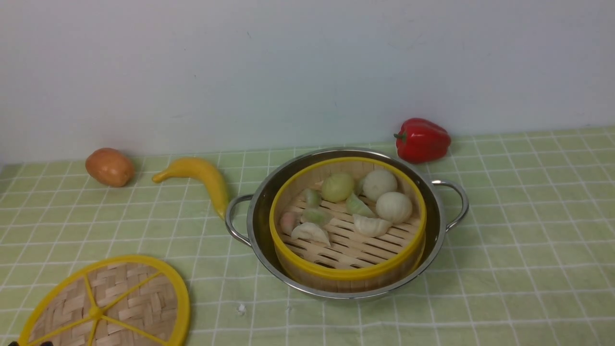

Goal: Place the steamer in the pot on the green tablecloth, and put the lid on the steamer.
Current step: 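Grasp the bamboo steamer lid lying on the table by its centre knob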

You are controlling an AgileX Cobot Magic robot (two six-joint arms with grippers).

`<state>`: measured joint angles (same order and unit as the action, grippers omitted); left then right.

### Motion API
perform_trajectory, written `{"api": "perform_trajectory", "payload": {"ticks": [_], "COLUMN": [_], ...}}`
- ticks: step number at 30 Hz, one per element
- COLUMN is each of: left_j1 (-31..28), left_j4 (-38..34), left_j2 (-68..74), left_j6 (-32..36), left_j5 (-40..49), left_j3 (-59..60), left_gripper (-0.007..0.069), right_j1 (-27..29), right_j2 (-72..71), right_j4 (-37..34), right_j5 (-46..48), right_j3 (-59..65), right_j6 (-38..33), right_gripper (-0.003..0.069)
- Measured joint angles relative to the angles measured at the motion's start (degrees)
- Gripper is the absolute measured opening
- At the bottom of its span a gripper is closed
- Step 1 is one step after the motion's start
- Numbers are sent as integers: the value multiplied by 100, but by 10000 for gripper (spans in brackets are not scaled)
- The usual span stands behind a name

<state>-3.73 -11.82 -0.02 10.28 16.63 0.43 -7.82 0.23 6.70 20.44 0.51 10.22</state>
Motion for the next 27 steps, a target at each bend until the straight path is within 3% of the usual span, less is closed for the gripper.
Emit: {"api": "perform_trajectory", "payload": {"ticks": [1,5,9,13,16,22,23,25,26,27], "left_j1": [0,0,0,0,0,0,0,0,0,0], "left_j4": [0,-1614,-2237,-2377,-2030,-556,-65,290,714,895], "left_j2": [0,0,0,0,125,1438,2016,2463,3083,3393], "left_j6": [-30,-431,-512,-467,-184,-23,-379,-650,-1140,-1434], "left_j5": [-18,-474,-921,-1335,-894,1322,2212,2765,3686,4042], "left_j3": [0,0,0,-139,-749,-2467,-2988,-3351,-3784,-3975], "left_gripper": [243,243,243,243,243,243,243,243,243,243], "right_j1": [0,0,0,0,0,0,0,0,0,0], "right_j2": [0,0,0,0,0,0,0,0,0,0], "right_j4": [0,0,0,-5,-11,-21,-21,-21,-21,-21], "right_j5": [0,0,0,0,-7,-13,-19,-19,-19,-19], "right_j3": [0,0,0,0,0,0,0,0,0,0], "right_j6": [0,0,0,0,0,0,13,21,55,67], "right_gripper": [240,240,240,240,240,240,240,240,240,240]}}
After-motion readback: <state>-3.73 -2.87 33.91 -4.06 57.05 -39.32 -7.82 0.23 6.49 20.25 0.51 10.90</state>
